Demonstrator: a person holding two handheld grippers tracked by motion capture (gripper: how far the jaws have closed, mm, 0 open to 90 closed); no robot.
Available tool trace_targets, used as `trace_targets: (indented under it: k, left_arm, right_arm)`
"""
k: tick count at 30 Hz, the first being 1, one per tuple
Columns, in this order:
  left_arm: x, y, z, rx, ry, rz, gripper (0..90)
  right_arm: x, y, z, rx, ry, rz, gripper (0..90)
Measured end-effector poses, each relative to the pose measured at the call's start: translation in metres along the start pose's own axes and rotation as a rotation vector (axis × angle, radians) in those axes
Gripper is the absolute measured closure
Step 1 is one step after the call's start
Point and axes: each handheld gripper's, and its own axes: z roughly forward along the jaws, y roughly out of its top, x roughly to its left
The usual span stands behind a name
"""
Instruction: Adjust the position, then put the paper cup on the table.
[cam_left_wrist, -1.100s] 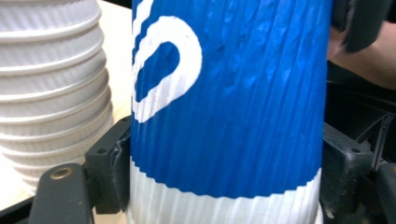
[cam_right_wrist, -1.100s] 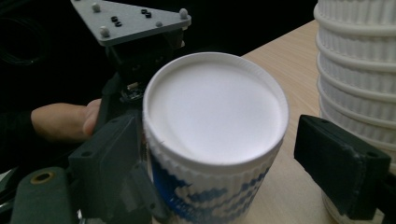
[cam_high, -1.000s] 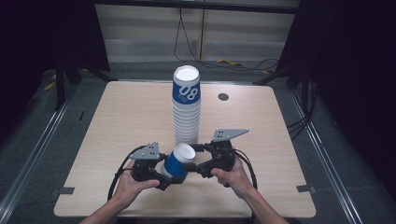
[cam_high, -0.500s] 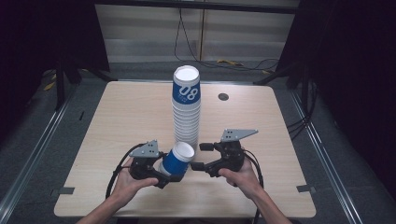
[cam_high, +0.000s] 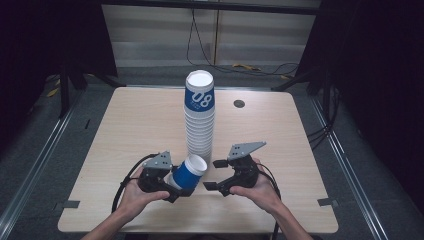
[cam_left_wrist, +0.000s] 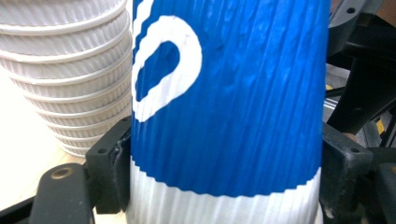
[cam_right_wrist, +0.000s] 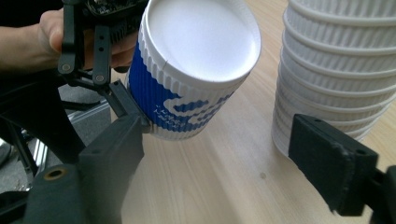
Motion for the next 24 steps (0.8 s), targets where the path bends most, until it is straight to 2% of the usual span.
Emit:
trace_targets:
  k: [6,8,11,14,15,16,17,19,24]
  left_arm:
    - [-0.001,0.0018,0.0002,0.026,0.012,0.019,21.2]
    - [-0.001,0.0022,0.0011,0.033,0.019,0.017,21.2]
    - [0.0004,0.0015,0.0032,0.067,0.031,0.033,21.2]
    - [0.0008,0.0009,0.0047,0.076,0.029,0.034,21.2]
    - [0.0013,0.0003,0.0067,0.101,0.033,0.039,21.2]
    - [0.0013,0.0003,0.0067,0.101,0.033,0.039,21.2]
    - [0.0022,-0.0004,0.0089,0.121,0.048,0.051,21.2]
    - [0.0025,-0.0007,0.0096,0.126,0.044,0.049,21.3]
    - [-0.0005,0.0003,0.0083,0.159,0.051,0.065,21.5]
  right_arm:
    - [-0.0014,-0.001,0.0002,0.03,0.002,-0.005,21.3]
    - [-0.0014,-0.0016,0.0013,0.062,-0.004,-0.02,20.7]
    - [-0.0021,-0.0021,0.0017,0.084,-0.008,-0.031,20.5]
    - [-0.0029,-0.0024,0.0022,0.106,-0.013,-0.042,20.5]
    - [-0.003,-0.0023,0.0029,0.114,-0.01,-0.043,21.4]
    - [-0.003,-0.0018,0.0036,0.119,-0.003,-0.044,23.2]
    - [-0.0025,-0.001,0.0043,0.129,0.002,-0.049,23.2]
    - [-0.0015,0.0007,0.005,0.144,-0.007,-0.067,23.2]
    - [-0.0004,-0.0006,0.0076,0.181,-0.01,-0.073,23.0]
